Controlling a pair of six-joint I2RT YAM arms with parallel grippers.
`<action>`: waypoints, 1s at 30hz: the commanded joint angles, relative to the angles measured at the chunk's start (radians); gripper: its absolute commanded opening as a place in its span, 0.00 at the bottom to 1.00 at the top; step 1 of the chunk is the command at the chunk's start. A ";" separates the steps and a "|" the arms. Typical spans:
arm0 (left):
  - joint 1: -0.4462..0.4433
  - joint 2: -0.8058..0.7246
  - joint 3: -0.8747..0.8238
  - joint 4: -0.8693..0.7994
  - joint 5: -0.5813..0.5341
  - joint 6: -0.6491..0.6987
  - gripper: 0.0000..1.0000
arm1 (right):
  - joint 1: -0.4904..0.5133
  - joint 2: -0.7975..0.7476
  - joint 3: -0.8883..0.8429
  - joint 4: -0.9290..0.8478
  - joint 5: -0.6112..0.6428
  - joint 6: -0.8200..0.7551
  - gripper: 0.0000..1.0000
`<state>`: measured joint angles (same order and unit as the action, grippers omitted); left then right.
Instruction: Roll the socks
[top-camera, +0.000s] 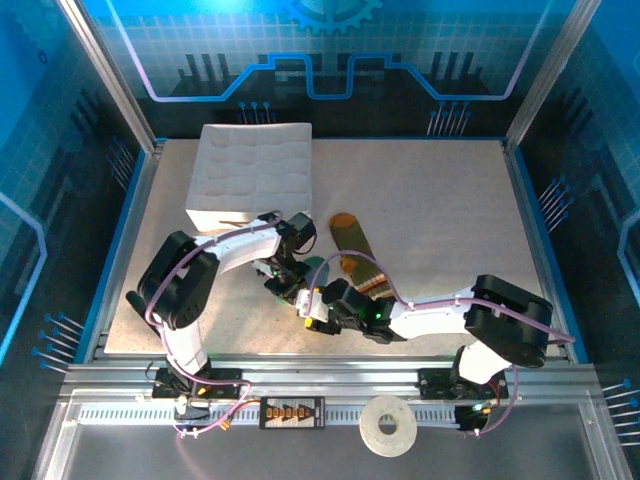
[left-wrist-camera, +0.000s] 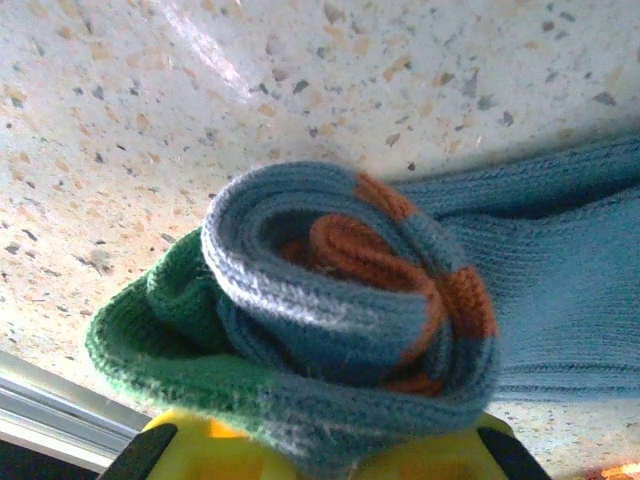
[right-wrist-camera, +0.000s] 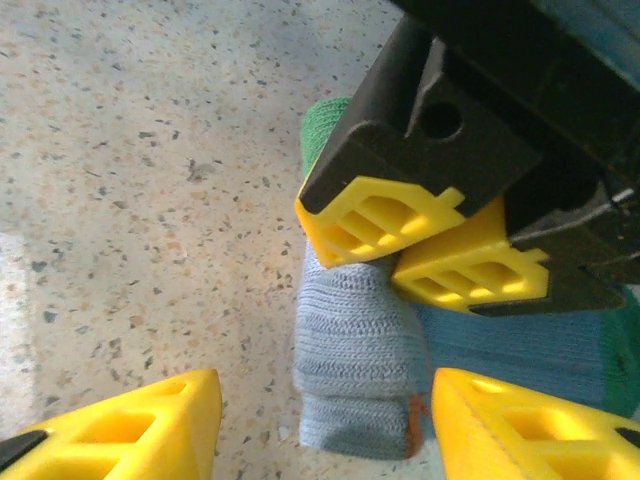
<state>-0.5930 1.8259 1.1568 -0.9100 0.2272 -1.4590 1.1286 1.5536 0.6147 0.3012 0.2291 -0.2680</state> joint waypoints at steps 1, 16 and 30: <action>0.009 0.107 -0.061 -0.035 -0.077 0.027 0.00 | 0.010 0.056 0.040 0.031 0.090 -0.053 0.55; 0.027 0.143 -0.004 -0.017 -0.073 0.090 0.00 | -0.001 0.199 0.128 -0.052 0.104 0.024 0.19; 0.058 -0.099 -0.064 0.050 -0.083 0.071 0.43 | -0.144 0.231 0.044 -0.125 -0.201 0.228 0.00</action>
<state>-0.5526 1.7782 1.1393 -0.8757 0.1913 -1.3834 1.0286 1.7138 0.7235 0.3225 0.1123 -0.1074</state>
